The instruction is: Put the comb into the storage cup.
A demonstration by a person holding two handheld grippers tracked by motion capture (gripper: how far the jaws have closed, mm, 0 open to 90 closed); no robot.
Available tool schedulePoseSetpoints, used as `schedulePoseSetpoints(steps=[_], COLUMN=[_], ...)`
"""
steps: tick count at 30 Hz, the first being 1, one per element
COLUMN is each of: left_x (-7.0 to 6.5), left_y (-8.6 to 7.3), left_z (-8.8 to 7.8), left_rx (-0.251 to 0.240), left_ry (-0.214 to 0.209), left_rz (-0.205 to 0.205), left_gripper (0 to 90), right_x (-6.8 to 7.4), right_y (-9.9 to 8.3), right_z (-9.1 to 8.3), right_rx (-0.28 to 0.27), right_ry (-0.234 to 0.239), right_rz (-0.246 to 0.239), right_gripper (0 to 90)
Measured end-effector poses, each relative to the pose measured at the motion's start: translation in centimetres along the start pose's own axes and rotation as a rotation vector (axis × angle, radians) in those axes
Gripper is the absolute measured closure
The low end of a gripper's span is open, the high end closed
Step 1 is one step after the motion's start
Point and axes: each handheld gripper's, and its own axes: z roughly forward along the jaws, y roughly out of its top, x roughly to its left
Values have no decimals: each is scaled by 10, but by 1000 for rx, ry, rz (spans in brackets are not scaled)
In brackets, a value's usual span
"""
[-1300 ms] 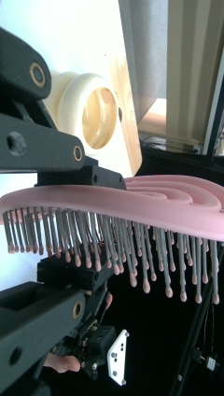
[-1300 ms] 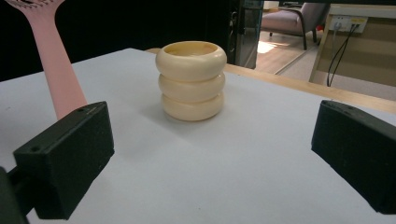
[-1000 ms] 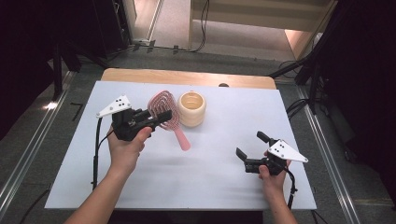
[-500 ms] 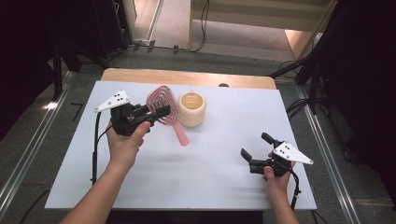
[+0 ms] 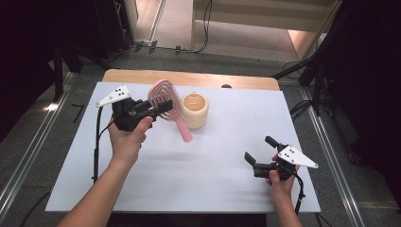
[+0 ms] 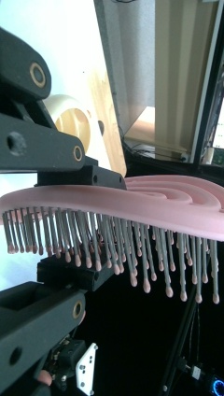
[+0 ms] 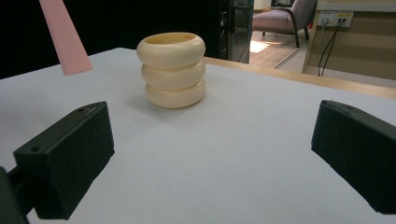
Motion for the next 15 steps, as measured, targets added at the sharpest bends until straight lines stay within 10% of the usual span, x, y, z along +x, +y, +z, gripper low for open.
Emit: schedulePoseSetpoints(steps=[15], left_x=[6], left_y=[11], left_z=[7], left_rx=[-6], left_ry=[9], left_rz=[6], left_gripper=[654], right_x=[-2], right_y=[-1], right_z=[-2], right_rx=[-5], right_ry=[-2], right_rz=[5], right_gripper=[0])
